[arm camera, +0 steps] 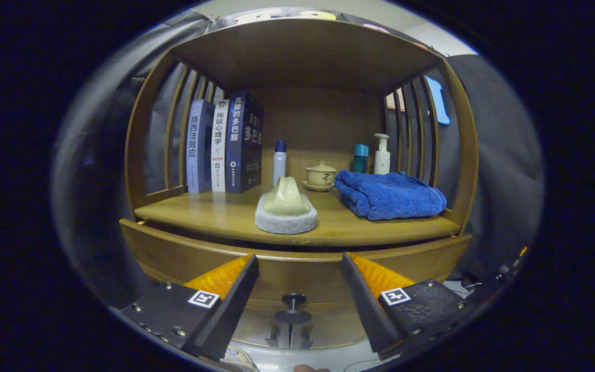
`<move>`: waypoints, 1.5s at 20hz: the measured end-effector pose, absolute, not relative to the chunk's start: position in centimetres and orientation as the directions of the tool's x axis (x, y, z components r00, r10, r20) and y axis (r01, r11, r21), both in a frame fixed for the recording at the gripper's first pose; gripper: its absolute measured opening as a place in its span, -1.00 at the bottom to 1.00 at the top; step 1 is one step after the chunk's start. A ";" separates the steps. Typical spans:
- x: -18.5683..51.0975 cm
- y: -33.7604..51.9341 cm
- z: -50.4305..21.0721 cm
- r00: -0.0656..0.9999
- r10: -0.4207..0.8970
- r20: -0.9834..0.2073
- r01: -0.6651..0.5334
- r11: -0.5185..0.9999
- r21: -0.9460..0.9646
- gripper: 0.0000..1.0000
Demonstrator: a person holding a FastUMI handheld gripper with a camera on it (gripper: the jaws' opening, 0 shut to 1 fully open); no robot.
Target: Pull open the drawer, take out the items inside it, and place them on the countertop above the cabinet.
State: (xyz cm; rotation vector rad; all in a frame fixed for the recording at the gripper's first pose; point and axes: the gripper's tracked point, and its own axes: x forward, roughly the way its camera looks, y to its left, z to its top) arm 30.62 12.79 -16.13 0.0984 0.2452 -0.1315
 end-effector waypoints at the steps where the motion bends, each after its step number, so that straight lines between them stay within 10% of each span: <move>1: 31.0 12.8 -16.2 0.962 -0.118 -0.248 0.142 0.987 0.081 0.96; 30: 23.6 7.1 -7.5 0.988 -0.111 -0.103 0.117 0.992 0.052 0.95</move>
